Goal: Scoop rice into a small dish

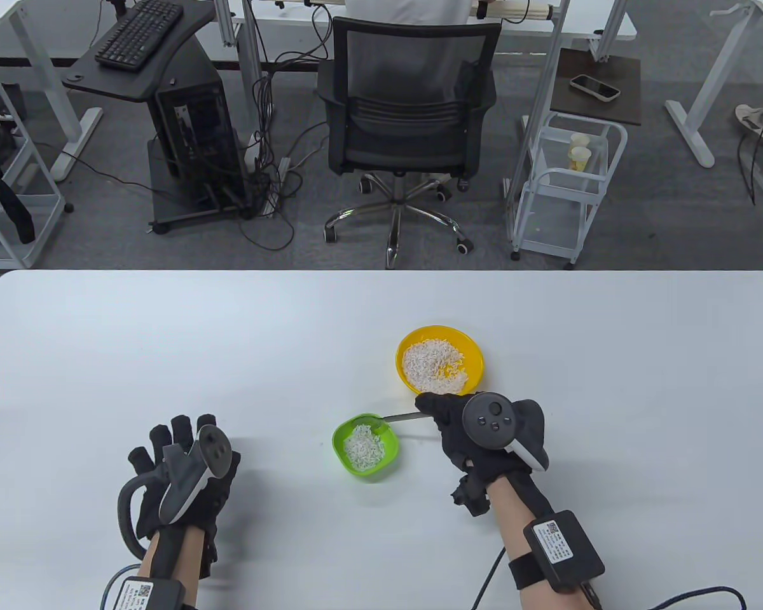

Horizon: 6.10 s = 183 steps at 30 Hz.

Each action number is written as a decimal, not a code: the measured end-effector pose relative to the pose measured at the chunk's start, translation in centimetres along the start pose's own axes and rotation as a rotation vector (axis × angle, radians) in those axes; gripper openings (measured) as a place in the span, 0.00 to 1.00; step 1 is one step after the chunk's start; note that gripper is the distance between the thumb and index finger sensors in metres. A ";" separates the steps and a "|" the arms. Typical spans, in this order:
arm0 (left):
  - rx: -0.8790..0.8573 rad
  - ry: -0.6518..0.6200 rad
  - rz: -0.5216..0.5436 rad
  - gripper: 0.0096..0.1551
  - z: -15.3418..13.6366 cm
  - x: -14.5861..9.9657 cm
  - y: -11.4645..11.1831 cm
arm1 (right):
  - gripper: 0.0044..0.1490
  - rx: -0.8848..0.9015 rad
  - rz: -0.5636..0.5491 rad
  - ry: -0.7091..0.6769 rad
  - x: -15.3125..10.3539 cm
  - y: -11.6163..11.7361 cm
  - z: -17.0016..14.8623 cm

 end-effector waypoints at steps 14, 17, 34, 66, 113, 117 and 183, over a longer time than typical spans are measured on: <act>0.015 0.005 0.000 0.43 0.2 0.0 -0.1 | 0.25 -0.027 -0.412 0.061 -0.9 -4.2 -1.0; 0.017 0.003 0.000 0.43 0.2 0.0 -0.2 | 0.25 -0.082 -0.438 0.208 -1.1 -4.4 -3.4; 0.052 0.011 -0.019 0.43 0.6 0.0 -0.5 | 0.25 -0.530 -0.286 0.225 0.1 -0.2 -6.5; 0.032 -0.003 -0.024 0.43 0.5 0.0 -0.3 | 0.25 0.588 -0.224 0.924 -2.5 1.2 -11.6; 0.033 0.009 -0.051 0.43 0.5 -0.1 -0.4 | 0.24 -0.003 0.078 -0.014 0.3 1.5 1.0; 0.035 0.009 -0.056 0.43 0.6 -0.1 -0.4 | 0.24 -0.171 -0.015 -0.158 0.0 0.4 2.9; -0.098 -0.048 0.164 0.47 -0.9 -1.1 1.7 | 0.53 -0.306 -0.031 0.531 -9.1 -4.7 -9.0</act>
Point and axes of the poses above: the tracker on the back of each hand, its own z axis roughly to the thumb side, its own x axis roughly from the wrist to the fingertips, y = z × x, the point moved 1 cm from there along x, roughly from the wrist to the fingertips, and after that the axes turned 7 degrees about -z, right-handed, at the moved point
